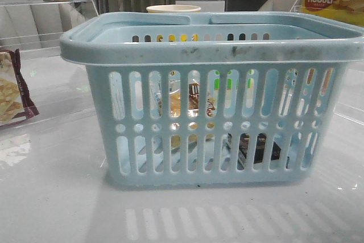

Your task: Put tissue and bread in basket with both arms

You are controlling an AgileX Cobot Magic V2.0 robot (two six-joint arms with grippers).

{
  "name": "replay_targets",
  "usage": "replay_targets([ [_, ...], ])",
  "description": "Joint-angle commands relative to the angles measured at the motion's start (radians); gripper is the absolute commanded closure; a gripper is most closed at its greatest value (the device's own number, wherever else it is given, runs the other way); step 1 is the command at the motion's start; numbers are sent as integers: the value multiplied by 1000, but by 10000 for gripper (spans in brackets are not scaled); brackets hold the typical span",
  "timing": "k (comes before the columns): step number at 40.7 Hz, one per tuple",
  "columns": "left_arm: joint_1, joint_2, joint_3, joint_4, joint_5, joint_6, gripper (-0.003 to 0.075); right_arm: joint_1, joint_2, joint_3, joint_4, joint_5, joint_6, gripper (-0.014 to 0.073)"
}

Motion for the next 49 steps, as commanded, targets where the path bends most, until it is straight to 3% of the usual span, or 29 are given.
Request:
replay_targets([
  [1,84,-69,69,-10,-251,-9,629,0,6,-25,-31,-63,-1,538],
  [6,162,-174,173,-30,-330,-9,629,0,6,-25,-31,-63,-1,538],
  [14,232,-268,270,-32,-332,-9,629,0,6,-25,-31,-63,-1,538],
  [18,239,-276,315,-32,-362,-25,629,0,6,-25,-31,-63,-1,538],
  [25,259,-297,376,61,-379,-188,629,0,6,-25,-31,-63,-1,538],
  [33,280,-297,424,65,-415,-193,629,0,6,-25,-31,-63,-1,538],
  [44,280,-297,534,86,-648,-220,629,0,6,-25,-31,-63,-1,538],
  [49,280,-297,532,79,-640,-220,629,0,6,-25,-31,-63,-1,538],
])
